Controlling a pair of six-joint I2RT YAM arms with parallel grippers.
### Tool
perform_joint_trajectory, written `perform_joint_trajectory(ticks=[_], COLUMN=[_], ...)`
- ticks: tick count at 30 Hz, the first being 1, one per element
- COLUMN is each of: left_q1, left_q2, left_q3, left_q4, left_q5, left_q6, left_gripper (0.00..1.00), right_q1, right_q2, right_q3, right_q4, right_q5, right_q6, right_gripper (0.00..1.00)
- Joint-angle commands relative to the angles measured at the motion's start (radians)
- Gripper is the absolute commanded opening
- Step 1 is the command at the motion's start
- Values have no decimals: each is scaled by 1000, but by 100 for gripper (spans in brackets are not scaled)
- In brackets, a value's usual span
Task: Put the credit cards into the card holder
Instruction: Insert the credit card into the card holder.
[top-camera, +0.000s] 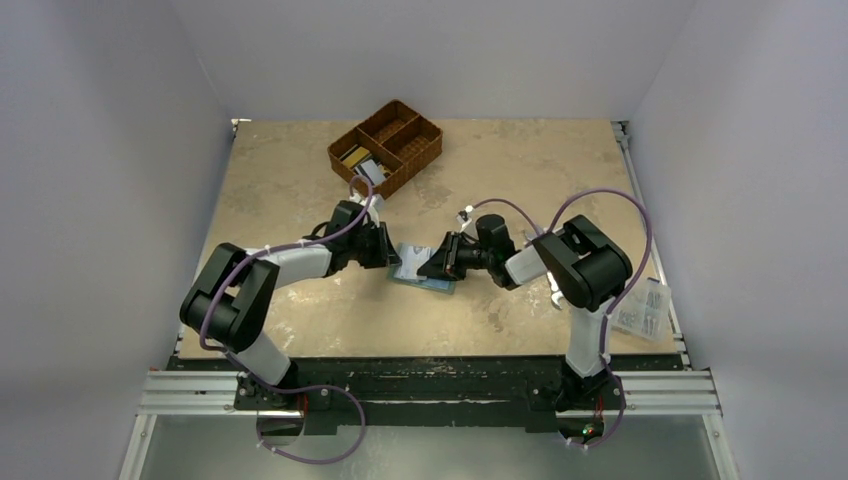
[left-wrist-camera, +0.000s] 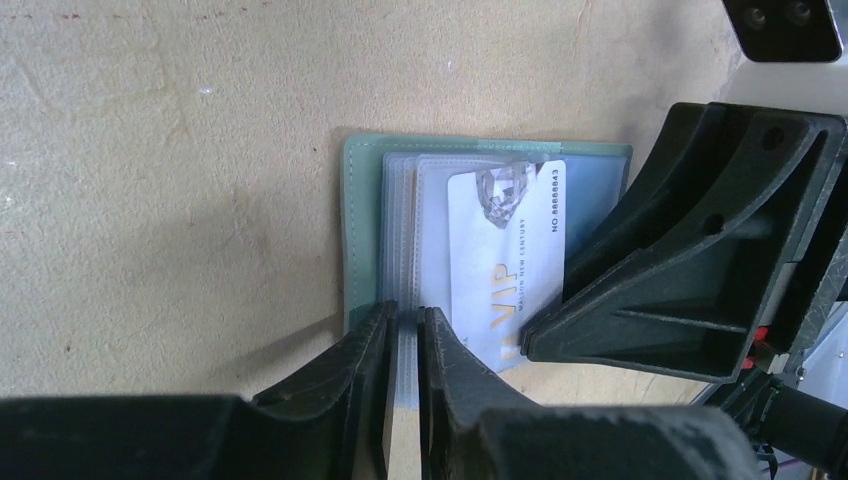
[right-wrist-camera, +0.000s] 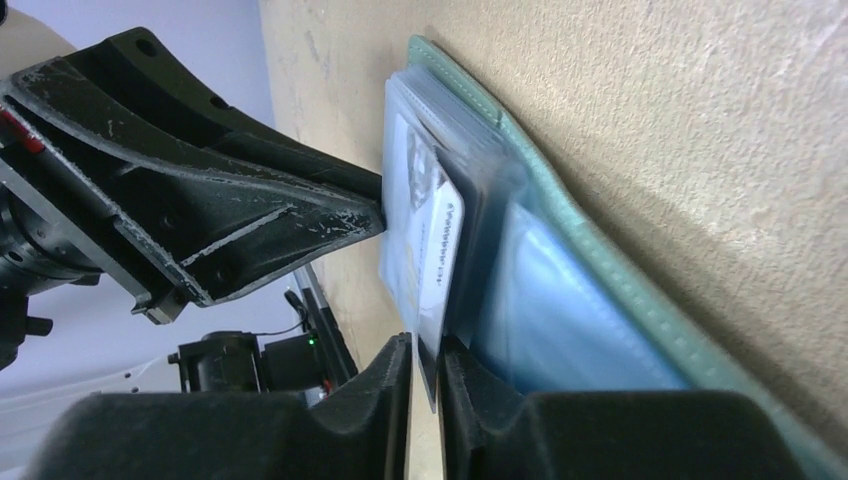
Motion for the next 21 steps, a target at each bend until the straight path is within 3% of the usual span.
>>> perform_joint_trajectory(ticks=[1, 4, 7, 21], left_q1=[-6, -6, -6, -7], left_q2=[-34, -43, -50, -79], left_q3=[-32, -35, -40, -69], left_q4=[4, -3, -3, 16], left_q5=[25, 30, 43, 67], left_q6=[-12, -9, -7, -32], left_gripper=[16, 16, 16, 16], right_q1=[19, 18, 28, 158], right_q2=[-43, -80, -86, -144], right_q3=[35, 57, 104, 237], right_q4=[-125, -291, -421, -696], right_q5=[74, 94, 131, 323], right_q6=[-87, -200, -292, -408], right_gripper=[29, 43, 47, 56])
